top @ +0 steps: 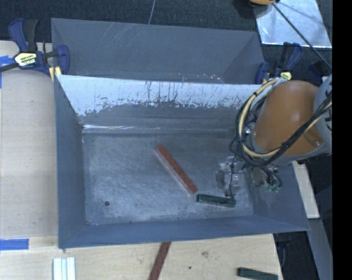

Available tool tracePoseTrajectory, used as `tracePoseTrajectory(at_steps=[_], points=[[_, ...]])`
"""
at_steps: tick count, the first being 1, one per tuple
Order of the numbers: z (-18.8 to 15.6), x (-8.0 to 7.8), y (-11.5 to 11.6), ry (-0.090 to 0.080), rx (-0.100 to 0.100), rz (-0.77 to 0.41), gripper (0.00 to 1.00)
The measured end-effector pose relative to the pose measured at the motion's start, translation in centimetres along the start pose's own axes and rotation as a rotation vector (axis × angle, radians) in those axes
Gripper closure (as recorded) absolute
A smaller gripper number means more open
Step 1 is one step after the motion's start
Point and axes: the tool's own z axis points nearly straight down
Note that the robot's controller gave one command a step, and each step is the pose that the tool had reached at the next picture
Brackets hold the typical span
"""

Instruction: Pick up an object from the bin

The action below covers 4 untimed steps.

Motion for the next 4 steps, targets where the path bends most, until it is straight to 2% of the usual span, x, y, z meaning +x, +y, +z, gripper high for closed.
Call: tracePoseTrajectory(at_steps=[1, 2, 3, 4], points=[[-6.4, -0.5, 0.2, -0.007, 0.000, 0.017, 0.00], [-5.6, -0.5, 0.2, -0.004, 0.000, 0.028, 0.00], [-0.7, 0.0, 0.5, -0.012, 0.001, 0.082, 0.00], [6.8, 0.0, -0.7, -0.008, 0.000, 0.137, 1.00]])
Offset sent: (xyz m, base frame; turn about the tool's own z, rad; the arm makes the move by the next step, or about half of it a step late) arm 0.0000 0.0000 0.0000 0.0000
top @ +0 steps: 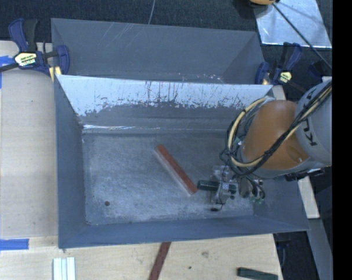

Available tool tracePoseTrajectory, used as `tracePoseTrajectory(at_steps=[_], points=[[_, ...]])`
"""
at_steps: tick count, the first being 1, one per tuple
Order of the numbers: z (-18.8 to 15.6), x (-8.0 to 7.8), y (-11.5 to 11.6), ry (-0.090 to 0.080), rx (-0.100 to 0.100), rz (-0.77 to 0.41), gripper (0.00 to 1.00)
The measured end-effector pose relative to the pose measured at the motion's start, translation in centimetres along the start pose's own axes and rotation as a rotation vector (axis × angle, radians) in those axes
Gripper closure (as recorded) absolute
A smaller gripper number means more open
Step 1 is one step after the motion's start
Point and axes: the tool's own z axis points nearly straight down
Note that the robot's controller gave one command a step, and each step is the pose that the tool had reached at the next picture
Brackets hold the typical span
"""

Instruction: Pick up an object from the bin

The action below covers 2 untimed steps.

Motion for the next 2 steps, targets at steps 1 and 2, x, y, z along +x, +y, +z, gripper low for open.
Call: tracePoseTrajectory(at_steps=[1, 2], points=[[0.0, 0.0, 0.0, 0.000, 0.000, 0.000, 1.00], [-18.4, 0.0, -2.1, -0.006, 0.001, 0.036, 1.00]])
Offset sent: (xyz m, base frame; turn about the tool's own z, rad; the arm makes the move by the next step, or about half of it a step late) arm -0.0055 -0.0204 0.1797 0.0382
